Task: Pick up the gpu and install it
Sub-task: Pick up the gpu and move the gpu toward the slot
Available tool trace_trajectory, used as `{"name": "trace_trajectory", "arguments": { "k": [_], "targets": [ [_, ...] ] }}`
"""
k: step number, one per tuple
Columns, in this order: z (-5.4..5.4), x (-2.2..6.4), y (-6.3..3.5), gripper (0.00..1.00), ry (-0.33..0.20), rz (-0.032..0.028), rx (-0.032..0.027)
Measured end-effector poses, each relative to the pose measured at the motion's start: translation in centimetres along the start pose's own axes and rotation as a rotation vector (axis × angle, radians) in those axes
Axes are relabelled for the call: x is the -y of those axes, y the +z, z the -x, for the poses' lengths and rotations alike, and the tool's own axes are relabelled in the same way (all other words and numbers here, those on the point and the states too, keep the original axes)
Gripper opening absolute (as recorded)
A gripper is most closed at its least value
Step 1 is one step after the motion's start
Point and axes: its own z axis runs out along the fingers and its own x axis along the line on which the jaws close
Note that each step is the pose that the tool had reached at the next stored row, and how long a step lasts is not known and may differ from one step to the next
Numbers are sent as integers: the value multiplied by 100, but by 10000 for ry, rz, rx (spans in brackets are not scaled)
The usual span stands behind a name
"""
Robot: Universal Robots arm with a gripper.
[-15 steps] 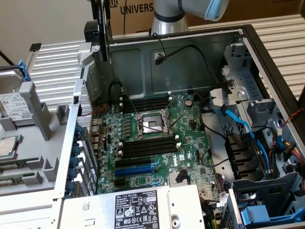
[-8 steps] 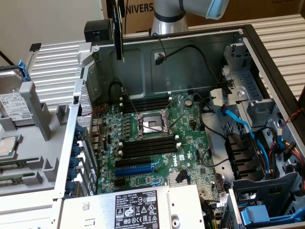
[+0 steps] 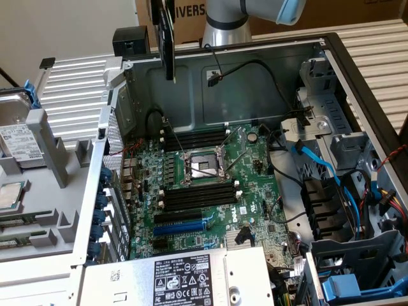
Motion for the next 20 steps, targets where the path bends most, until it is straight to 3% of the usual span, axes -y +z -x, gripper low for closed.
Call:
{"name": "trace_trajectory", "arguments": {
  "k": [9,20],
  "targets": [
    [186,32,-5,26,-590,-55,-60],
    [192,36,28,26,-2536,-237,-249]
  ]
}}
